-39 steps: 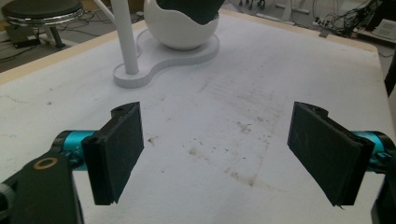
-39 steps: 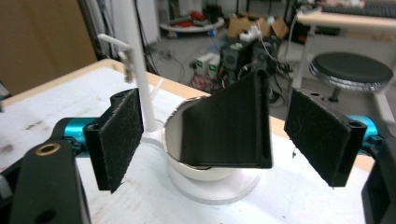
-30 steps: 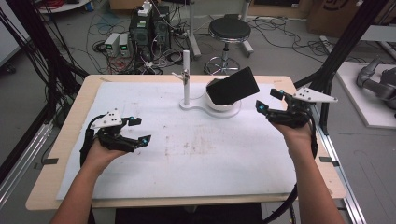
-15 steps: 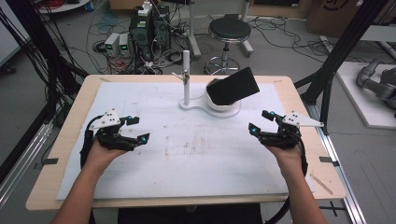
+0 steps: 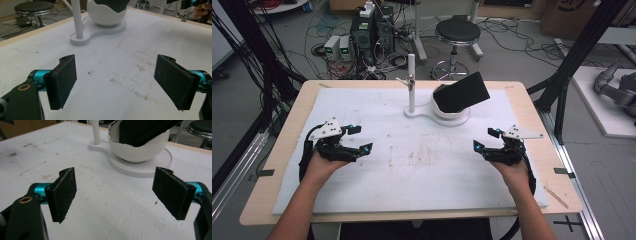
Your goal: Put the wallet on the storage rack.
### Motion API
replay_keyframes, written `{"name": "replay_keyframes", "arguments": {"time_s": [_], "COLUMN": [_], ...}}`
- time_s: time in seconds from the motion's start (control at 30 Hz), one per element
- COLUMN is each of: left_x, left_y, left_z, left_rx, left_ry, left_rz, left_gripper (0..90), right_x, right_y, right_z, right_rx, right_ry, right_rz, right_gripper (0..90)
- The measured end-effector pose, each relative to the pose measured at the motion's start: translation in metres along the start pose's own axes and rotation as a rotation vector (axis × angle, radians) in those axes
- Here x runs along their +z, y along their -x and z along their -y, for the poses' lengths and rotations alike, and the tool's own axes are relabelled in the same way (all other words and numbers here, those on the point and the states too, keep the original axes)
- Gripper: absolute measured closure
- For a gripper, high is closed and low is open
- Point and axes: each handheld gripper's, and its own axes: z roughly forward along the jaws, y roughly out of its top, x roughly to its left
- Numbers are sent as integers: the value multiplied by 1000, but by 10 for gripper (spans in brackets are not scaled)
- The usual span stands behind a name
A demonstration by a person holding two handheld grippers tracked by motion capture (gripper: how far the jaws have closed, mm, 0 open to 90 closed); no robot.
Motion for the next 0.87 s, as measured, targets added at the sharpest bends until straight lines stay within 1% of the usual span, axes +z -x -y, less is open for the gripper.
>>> {"name": "replay_keyframes", "arguments": {"time_s": [0.1,0.23,0.37,0.47,0.63,0.87], "left_x": [0,1,1,2,4,4], "left_y": [1,2,1,2,2,1], "left_z": [0,0,0,1,1,2], "left_rx": [1,2,0,-3,1,-6], "left_ry": [1,0,-5,-7,-17,-23], "left_rz": [2,5,2,3,6,2], "left_gripper": [183,183,183,183,183,183], "right_x": [0,-3,-5,-5,-5,-6], "right_y": [-2,-1,1,2,3,5], "right_z": [0,-1,-1,-1,-1,-1], "right_rx": [8,4,19,25,29,34], "right_ry": [-8,12,21,25,35,42], "right_rz": [2,11,17,9,13,15], "right_gripper": [198,198,198,198,198,198]}}
